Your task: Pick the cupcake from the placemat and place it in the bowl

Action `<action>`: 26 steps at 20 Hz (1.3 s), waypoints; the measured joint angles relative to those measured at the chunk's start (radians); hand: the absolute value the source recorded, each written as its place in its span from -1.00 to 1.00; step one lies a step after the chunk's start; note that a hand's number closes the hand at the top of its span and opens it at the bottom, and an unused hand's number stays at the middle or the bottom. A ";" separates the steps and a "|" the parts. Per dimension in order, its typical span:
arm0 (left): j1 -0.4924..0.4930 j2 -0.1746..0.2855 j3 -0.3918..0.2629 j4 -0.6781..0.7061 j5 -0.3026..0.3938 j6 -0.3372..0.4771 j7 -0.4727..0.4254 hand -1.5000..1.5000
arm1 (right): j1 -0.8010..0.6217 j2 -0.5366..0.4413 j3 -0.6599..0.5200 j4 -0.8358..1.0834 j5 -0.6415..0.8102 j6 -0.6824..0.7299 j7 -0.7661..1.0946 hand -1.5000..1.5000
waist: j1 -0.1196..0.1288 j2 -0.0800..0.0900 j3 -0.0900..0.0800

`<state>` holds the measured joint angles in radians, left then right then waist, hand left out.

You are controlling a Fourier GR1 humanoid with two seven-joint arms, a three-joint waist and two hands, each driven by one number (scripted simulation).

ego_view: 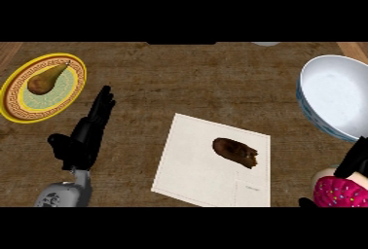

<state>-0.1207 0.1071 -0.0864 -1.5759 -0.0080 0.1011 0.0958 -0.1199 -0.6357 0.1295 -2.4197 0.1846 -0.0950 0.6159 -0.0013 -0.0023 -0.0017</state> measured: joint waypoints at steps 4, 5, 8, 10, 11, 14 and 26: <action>-0.005 -0.014 -0.006 0.016 -0.015 0.008 -0.009 0.00 | -0.171 -0.030 -0.093 0.011 -0.070 0.043 0.161 1.00 | 0.003 0.001 0.000; -0.010 -0.015 -0.001 0.025 -0.013 0.005 -0.015 0.00 | -0.215 -0.044 -0.124 0.034 -0.096 0.056 0.188 1.00 | 0.004 0.001 0.000; -0.018 -0.016 0.001 0.019 -0.014 0.001 -0.002 0.00 | -0.326 -0.055 -0.152 0.125 -0.122 0.088 0.224 1.00 | 0.007 0.002 0.000; -0.015 -0.009 0.012 0.024 -0.006 -0.012 -0.012 0.00 | -0.370 -0.060 -0.174 0.197 -0.131 0.111 0.215 1.00 | 0.008 0.002 0.000; -0.011 -0.014 0.010 0.042 -0.013 -0.010 -0.032 0.00 | -0.378 -0.066 -0.172 0.227 -0.117 0.124 0.204 1.00 | 0.008 0.003 0.000; -0.042 -0.016 0.021 0.068 -0.007 -0.016 -0.027 0.00 | -0.403 -0.098 -0.187 0.334 -0.079 0.166 0.149 1.00 | 0.008 0.005 0.001; -0.031 -0.029 0.015 0.038 -0.020 -0.013 -0.010 0.00 | -0.384 -0.117 -0.190 0.796 0.181 0.156 -0.229 1.00 | 0.012 0.006 0.002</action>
<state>-0.1522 0.0778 -0.0717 -1.5374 -0.0278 0.0883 0.0855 -0.5044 -0.7530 -0.0609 -1.6237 0.3658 0.0611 0.3869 0.0111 0.0035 0.0003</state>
